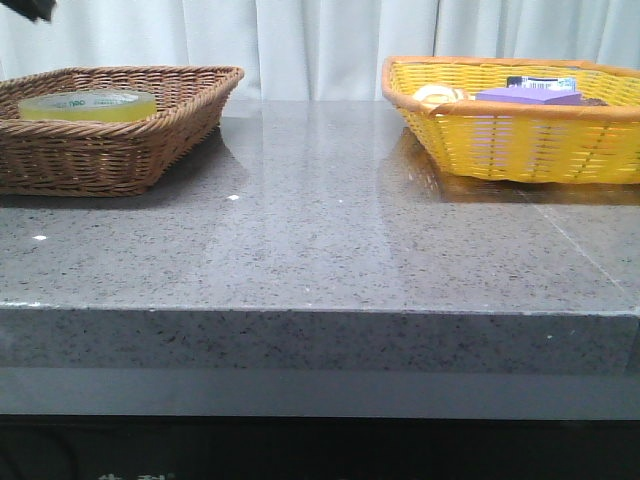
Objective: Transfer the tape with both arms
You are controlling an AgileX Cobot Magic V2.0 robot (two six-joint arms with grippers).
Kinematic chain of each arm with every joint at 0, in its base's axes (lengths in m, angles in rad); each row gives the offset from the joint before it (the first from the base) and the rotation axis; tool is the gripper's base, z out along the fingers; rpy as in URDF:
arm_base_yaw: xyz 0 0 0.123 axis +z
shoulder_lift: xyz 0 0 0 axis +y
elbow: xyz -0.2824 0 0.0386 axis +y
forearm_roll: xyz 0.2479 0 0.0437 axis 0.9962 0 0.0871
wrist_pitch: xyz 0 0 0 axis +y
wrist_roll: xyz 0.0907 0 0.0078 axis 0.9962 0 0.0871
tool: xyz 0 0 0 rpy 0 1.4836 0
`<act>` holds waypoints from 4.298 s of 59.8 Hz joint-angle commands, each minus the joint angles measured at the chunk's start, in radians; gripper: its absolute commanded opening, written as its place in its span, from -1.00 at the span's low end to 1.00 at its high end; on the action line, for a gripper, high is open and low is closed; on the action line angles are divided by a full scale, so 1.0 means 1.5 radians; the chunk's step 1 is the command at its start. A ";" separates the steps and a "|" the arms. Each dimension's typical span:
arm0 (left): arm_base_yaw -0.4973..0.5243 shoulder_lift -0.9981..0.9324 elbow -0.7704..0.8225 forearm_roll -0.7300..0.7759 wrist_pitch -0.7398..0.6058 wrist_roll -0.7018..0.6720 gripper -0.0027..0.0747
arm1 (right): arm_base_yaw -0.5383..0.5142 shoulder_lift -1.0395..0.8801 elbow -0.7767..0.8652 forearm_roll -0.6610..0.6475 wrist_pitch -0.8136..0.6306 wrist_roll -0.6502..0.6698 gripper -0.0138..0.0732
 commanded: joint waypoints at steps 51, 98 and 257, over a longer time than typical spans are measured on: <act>0.001 -0.763 0.680 -0.014 -0.285 -0.003 -0.98 | -0.005 0.003 -0.019 0.000 -0.061 -0.002 -0.84; 0.001 -0.889 0.709 -0.024 -0.280 -0.003 -0.98 | -0.005 0.003 -0.019 0.000 -0.061 -0.002 -0.84; 0.086 -1.057 0.985 -0.018 -0.352 -0.003 -0.98 | -0.145 -0.273 0.256 0.114 -0.128 -0.095 -0.84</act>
